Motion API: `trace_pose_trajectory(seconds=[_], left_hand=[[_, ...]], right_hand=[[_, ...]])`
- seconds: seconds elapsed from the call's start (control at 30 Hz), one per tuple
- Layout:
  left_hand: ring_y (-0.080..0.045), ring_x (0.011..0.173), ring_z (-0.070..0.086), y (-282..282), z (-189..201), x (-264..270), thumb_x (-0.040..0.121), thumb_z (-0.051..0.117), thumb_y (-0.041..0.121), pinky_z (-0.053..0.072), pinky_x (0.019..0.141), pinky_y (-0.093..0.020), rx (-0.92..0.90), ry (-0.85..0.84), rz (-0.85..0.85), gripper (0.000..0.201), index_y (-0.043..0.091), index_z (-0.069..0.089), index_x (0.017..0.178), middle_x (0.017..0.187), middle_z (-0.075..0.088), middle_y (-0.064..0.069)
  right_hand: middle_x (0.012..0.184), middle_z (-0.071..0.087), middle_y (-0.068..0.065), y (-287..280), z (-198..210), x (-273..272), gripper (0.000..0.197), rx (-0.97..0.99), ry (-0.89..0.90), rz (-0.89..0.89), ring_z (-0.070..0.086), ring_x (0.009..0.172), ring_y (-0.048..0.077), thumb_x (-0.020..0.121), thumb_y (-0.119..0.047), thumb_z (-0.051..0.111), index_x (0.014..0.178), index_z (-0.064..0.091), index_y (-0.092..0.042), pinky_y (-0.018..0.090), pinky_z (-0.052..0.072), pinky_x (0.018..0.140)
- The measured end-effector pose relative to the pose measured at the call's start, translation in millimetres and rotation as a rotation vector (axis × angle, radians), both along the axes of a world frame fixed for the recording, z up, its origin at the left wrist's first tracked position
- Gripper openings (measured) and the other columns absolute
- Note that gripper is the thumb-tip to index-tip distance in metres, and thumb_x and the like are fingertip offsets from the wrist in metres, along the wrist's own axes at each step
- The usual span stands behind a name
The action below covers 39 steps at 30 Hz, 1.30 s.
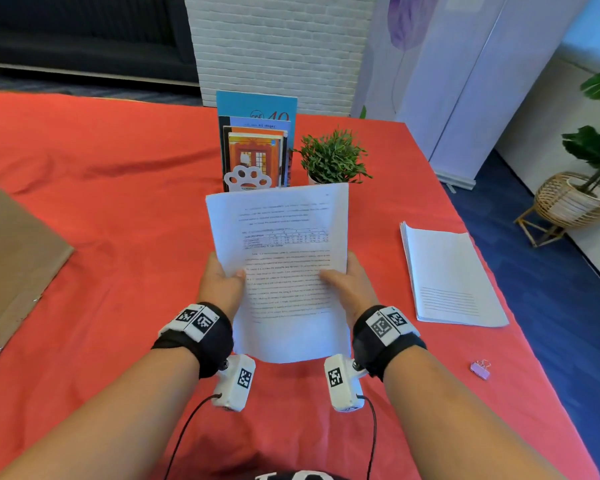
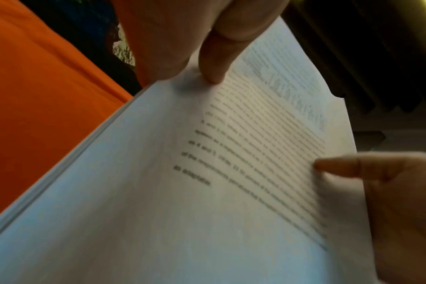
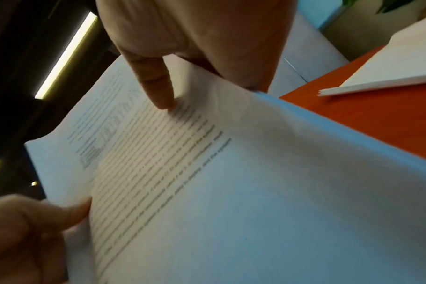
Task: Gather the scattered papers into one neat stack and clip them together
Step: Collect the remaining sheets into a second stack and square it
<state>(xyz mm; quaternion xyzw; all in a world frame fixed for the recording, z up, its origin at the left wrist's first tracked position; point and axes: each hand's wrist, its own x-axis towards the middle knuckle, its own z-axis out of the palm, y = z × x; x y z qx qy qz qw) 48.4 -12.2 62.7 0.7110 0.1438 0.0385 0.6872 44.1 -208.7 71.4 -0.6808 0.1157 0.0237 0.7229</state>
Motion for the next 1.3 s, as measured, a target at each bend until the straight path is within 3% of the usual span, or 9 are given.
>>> trace_pose_trajectory(seconds=[0.17, 0.23, 0.4, 0.5, 0.63, 0.8, 0.97, 1.1, 1.3], left_hand=[[-0.026, 0.103, 0.066, -12.8, -16.6, 7.6, 0.068, 0.055, 0.009, 0.051, 0.094, -0.050, 0.016, 0.112, -0.187, 0.049, 0.016, 0.054, 0.116, 0.111, 0.069, -0.008], [-0.027, 0.101, 0.065, -22.4, -10.9, 5.3, 0.069, 0.059, 0.003, 0.051, 0.093, -0.045, 0.022, 0.131, -0.214, 0.045, 0.010, 0.053, 0.112, 0.111, 0.067, -0.010], [-0.028, 0.112, 0.060, -53.6, -10.8, -14.8, 0.073, 0.062, 0.012, 0.045, 0.102, -0.050, 0.106, 0.196, -0.306, 0.052, 0.016, 0.044, 0.122, 0.122, 0.061, -0.009], [-0.021, 0.107, 0.055, -85.1, -4.0, -23.2, 0.088, 0.052, 0.006, 0.043, 0.099, -0.036, 0.253, 0.176, -0.310, 0.042, 0.013, 0.044, 0.128, 0.115, 0.057, 0.000], [-0.019, 0.100, 0.052, -115.6, -4.9, -20.3, 0.091, 0.050, 0.002, 0.042, 0.089, -0.028, 0.362, 0.182, -0.248, 0.037, 0.011, 0.048, 0.127, 0.111, 0.056, 0.000], [-0.030, 0.111, 0.058, -137.9, -17.9, -20.5, 0.090, 0.049, 0.000, 0.042, 0.088, -0.030, 0.432, 0.248, -0.195, 0.038, 0.007, 0.049, 0.128, 0.125, 0.060, -0.013], [-0.030, 0.109, 0.057, -150.5, -29.3, -23.3, 0.090, 0.052, 0.001, 0.041, 0.085, -0.030, 0.453, 0.303, -0.137, 0.037, 0.004, 0.049, 0.127, 0.124, 0.060, -0.015], [-0.029, 0.109, 0.058, -155.1, -43.4, -22.9, 0.090, 0.053, 0.000, 0.042, 0.087, -0.031, 0.411, 0.342, -0.105, 0.038, 0.007, 0.050, 0.127, 0.126, 0.061, -0.014], [-0.028, 0.112, 0.055, -157.5, -50.7, -25.3, 0.091, 0.052, 0.000, 0.040, 0.091, -0.032, 0.361, 0.389, -0.055, 0.042, 0.009, 0.048, 0.132, 0.128, 0.060, -0.013]], right_hand=[[0.116, 0.068, 0.010, -25.7, -5.0, -9.8, 0.032, -0.085, 0.036, 0.029, 0.065, 0.107, 0.027, 0.079, -0.005, 0.056, 0.102, 0.059, -0.027, 0.048, 0.049, 0.099], [0.116, 0.069, 0.009, -39.8, -5.3, -10.2, 0.031, -0.101, 0.048, 0.032, 0.065, 0.107, 0.027, 0.084, -0.003, 0.056, 0.103, 0.061, -0.027, 0.048, 0.049, 0.099], [0.117, 0.069, 0.010, -68.1, -3.3, -11.8, 0.033, -0.072, 0.074, 0.063, 0.066, 0.108, 0.027, 0.084, -0.005, 0.057, 0.112, 0.062, -0.021, 0.047, 0.049, 0.099], [0.117, 0.069, 0.005, -87.3, -6.7, -11.8, 0.029, -0.180, 0.064, 0.125, 0.065, 0.109, 0.023, 0.076, -0.018, 0.056, 0.102, 0.063, -0.030, 0.044, 0.049, 0.099], [0.106, 0.072, 0.006, -127.8, -21.0, -6.0, 0.023, -0.315, 0.087, 0.047, 0.068, 0.097, 0.025, 0.072, -0.024, 0.059, 0.094, 0.063, -0.026, 0.047, 0.054, 0.091], [0.087, 0.070, 0.011, -187.4, -42.0, 8.3, 0.023, -0.417, 0.192, -0.086, 0.065, 0.069, 0.023, 0.084, -0.007, 0.047, 0.089, 0.065, -0.018, 0.042, 0.057, 0.076], [0.134, 0.055, 0.017, -275.6, -66.3, 12.1, 0.041, -0.810, 0.408, -0.171, 0.052, 0.121, 0.034, 0.088, -0.009, 0.048, 0.127, 0.058, -0.009, 0.035, 0.040, 0.104], [0.135, 0.046, 0.023, -325.5, -82.8, 11.8, 0.048, -0.945, 0.645, -0.271, 0.050, 0.121, 0.040, 0.085, -0.009, 0.052, 0.133, 0.049, -0.008, 0.038, 0.042, 0.099], [0.144, 0.037, 0.023, -355.4, -99.0, 16.6, 0.056, -1.002, 0.898, -0.194, 0.042, 0.130, 0.038, 0.088, -0.006, 0.053, 0.140, 0.033, 0.001, 0.041, 0.035, 0.106]])
